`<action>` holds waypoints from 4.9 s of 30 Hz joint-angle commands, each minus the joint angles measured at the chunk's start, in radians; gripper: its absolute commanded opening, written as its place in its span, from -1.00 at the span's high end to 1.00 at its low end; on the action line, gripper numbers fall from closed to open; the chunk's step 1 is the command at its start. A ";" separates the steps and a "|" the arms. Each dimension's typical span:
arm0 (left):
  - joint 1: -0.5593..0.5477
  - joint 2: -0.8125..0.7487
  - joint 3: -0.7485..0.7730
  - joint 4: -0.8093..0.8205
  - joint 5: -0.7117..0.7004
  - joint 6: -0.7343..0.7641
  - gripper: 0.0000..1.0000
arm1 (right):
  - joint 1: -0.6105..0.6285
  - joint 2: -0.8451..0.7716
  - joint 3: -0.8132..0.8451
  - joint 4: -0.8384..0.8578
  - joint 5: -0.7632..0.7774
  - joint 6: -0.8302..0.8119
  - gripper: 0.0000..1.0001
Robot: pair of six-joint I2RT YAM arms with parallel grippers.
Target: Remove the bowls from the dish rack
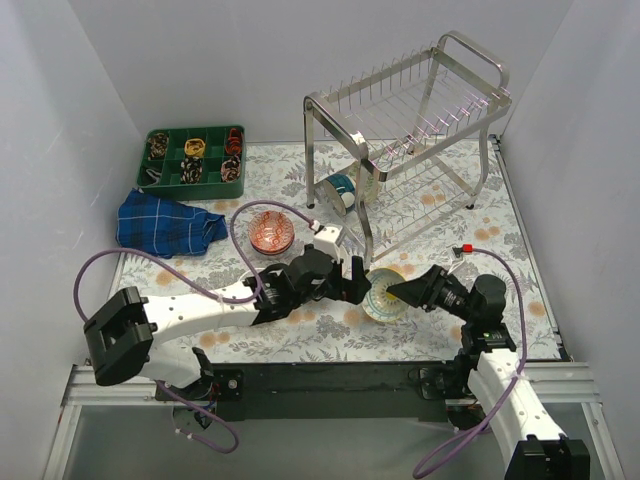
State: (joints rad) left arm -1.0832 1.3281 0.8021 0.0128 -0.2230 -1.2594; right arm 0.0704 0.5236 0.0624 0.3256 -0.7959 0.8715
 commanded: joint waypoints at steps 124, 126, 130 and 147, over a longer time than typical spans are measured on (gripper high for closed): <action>0.571 -0.402 -0.149 -0.171 -0.001 0.382 -0.96 | 0.091 1.515 1.191 0.403 0.219 -0.440 0.17; 0.569 -0.405 -0.152 -0.169 -0.001 0.384 -0.96 | 0.089 1.501 1.180 0.394 0.237 -0.456 0.31; 0.569 -0.408 -0.152 -0.171 -0.001 0.387 -0.96 | 0.089 1.465 1.168 0.377 0.261 -0.491 0.39; 0.569 -0.411 -0.155 -0.171 0.027 0.388 -0.96 | 0.086 1.195 0.955 0.379 0.475 -0.574 0.58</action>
State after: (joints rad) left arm -0.5186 0.9390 0.6605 -0.1719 -0.2211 -0.8852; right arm 0.1631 1.8397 1.0752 0.6300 -0.3904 0.3080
